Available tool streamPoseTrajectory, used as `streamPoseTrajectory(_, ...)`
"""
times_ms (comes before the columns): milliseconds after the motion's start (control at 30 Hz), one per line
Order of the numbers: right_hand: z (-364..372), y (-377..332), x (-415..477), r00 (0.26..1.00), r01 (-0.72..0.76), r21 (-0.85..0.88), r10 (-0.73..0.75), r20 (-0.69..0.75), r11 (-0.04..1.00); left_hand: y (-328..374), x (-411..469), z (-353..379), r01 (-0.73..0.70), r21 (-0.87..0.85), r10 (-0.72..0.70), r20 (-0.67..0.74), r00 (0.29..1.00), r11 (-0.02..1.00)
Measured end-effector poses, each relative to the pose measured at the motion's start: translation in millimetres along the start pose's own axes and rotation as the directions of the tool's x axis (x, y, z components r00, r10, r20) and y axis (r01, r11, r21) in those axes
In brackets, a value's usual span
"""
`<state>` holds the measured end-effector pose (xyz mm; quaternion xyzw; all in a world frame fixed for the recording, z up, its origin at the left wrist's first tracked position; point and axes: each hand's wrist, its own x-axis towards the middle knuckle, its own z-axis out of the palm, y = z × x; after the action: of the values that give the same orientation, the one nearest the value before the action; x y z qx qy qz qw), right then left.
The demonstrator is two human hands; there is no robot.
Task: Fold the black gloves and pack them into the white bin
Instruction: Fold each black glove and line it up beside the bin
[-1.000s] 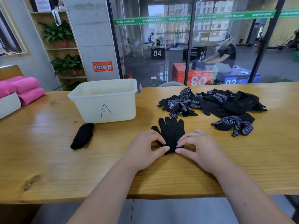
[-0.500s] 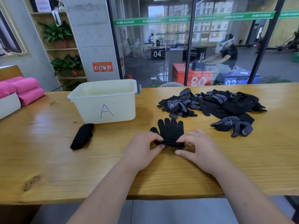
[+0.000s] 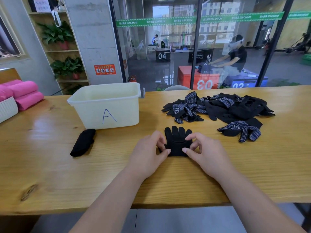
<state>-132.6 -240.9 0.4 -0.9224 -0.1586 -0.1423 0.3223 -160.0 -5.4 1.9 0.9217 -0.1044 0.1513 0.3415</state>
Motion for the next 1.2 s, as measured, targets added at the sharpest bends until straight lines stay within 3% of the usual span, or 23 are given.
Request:
streamPoseTrajectory(100,2.0,-2.8,-3.4,0.995,0.070,-0.167,-0.081,-0.062,0.984,-4.1,2.0,3.5,-0.130,0.121,0.133,-0.019,0.991,0.984)
streamPoseTrajectory(233,9.2,-5.5,-4.4,0.989,0.100,-0.334,-0.130,-0.070,0.937,-8.4,4.7,9.0,-0.180,0.243,0.192,-0.026,0.981,0.953)
streamPoseTrajectory(333,10.6,-6.7,-3.9,0.984,0.120,-0.385,-0.162,-0.079,0.915,-8.3,3.6,10.4,-0.200,0.280,0.218,-0.034,0.975,0.939)
streamPoseTrajectory(467,5.3,-8.9,-5.4,0.980,0.187,-0.414,-0.197,0.019,0.891,-7.0,3.3,9.3,-0.198,0.313,0.204,0.015,0.979,0.929)
streamPoseTrajectory(600,2.8,-8.3,-4.9,0.983,0.183,-0.352,-0.168,0.074,0.918,-6.6,3.8,7.5,-0.173,0.274,0.179,0.004,0.984,0.946)
streamPoseTrajectory(800,1.1,-5.8,-3.8,0.991,0.134,-0.245,-0.128,0.039,0.960,-8.9,4.2,5.2,-0.134,0.177,0.137,-0.005,0.991,0.975)
streamPoseTrajectory(1067,-2.1,2.5,-1.3,0.999,-0.045,0.175,0.040,0.032,0.984,-8.9,2.2,0.7,0.000,-0.095,-0.003,-0.029,1.000,0.995)
streamPoseTrajectory(1200,0.0,1.7,-0.2,0.997,-0.072,0.196,0.071,0.013,0.978,-8.0,3.7,-0.1,0.041,-0.143,-0.043,-0.010,0.999,0.989)
